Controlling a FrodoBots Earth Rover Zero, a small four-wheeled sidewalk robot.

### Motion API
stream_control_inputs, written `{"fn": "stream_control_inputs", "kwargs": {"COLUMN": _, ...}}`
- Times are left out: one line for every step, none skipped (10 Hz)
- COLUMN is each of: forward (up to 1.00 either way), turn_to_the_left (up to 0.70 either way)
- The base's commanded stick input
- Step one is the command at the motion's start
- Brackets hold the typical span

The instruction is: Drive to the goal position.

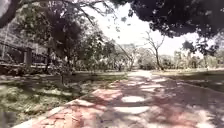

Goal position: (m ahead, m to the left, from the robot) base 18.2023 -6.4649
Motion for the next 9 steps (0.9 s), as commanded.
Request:
{"fn": "stream_control_inputs", "kwargs": {"forward": 0.7, "turn_to_the_left": -0.35}}
{"fn": "stream_control_inputs", "kwargs": {"forward": 0.7, "turn_to_the_left": -0.35}}
{"fn": "stream_control_inputs", "kwargs": {"forward": 0.7, "turn_to_the_left": -0.35}}
{"fn": "stream_control_inputs", "kwargs": {"forward": 0.7, "turn_to_the_left": -0.35}}
{"fn": "stream_control_inputs", "kwargs": {"forward": 0.7, "turn_to_the_left": 0.0}}
{"fn": "stream_control_inputs", "kwargs": {"forward": 0.7, "turn_to_the_left": 0.0}}
{"fn": "stream_control_inputs", "kwargs": {"forward": 0.7, "turn_to_the_left": 0.0}}
{"fn": "stream_control_inputs", "kwargs": {"forward": 0.7, "turn_to_the_left": 0.0}}
{"fn": "stream_control_inputs", "kwargs": {"forward": 0.7, "turn_to_the_left": 0.0}}
